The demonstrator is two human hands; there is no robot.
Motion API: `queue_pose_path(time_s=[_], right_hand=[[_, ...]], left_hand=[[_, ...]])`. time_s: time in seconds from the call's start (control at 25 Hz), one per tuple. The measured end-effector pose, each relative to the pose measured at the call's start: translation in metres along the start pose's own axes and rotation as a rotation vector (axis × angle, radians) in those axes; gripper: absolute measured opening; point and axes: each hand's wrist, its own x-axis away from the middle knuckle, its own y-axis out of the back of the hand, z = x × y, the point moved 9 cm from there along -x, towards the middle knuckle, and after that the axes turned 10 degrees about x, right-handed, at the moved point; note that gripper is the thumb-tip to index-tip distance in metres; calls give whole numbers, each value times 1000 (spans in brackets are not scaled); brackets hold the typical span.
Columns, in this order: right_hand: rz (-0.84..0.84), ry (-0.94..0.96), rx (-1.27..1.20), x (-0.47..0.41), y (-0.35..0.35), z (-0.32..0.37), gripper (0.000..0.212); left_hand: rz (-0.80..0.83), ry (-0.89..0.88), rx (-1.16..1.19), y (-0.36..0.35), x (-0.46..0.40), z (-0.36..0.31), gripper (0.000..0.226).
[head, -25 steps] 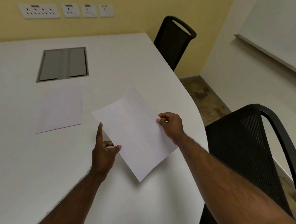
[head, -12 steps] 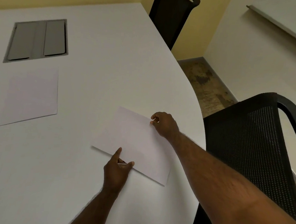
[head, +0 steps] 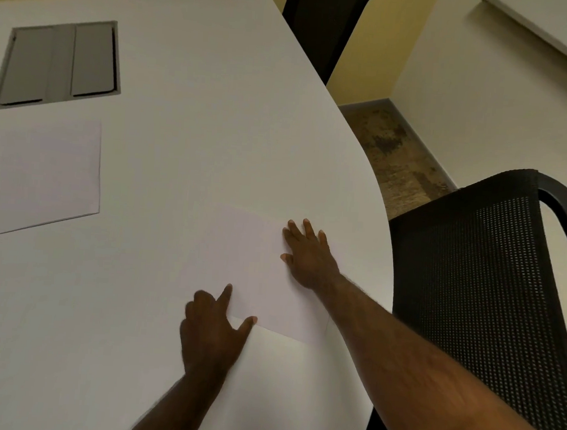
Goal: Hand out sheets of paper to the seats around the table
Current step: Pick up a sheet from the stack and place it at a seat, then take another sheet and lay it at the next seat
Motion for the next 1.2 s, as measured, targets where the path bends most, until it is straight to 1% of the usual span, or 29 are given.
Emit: queue_pose_path(time_s=[0.08, 0.16, 0.28, 0.52, 0.6, 0.72, 0.88, 1.0, 1.2], right_hand=[[26, 9, -8, 1, -4, -1, 57], [32, 18, -12, 0, -5, -3, 57], [28, 36, 1, -1, -5, -7, 57], [38, 48, -22, -2, -10, -14, 59], [7, 36, -67, -1, -4, -12, 62], [-150, 50, -88, -2, 28, 7, 65], [-329, 114, -76, -3, 78, 57, 66], [-363, 165, -68, -3, 99, 111, 67], [-378, 252, -60, -8, 109, 214, 68]], left_hand=[[9, -113, -94, -3, -3, -8, 86], [88, -158, -143, -16, -5, -8, 86], [142, -125, -117, -28, -2, -5, 87], [131, -91, -130, -35, 6, -7, 86], [102, -105, -123, -28, 6, -10, 87], [19, -141, -87, 4, -5, -12, 88], [-48, -220, -48, 69, -14, 2, 86], [-94, -269, -31, 124, -10, 33, 83], [-194, -260, 10, 214, -13, 112, 83]])
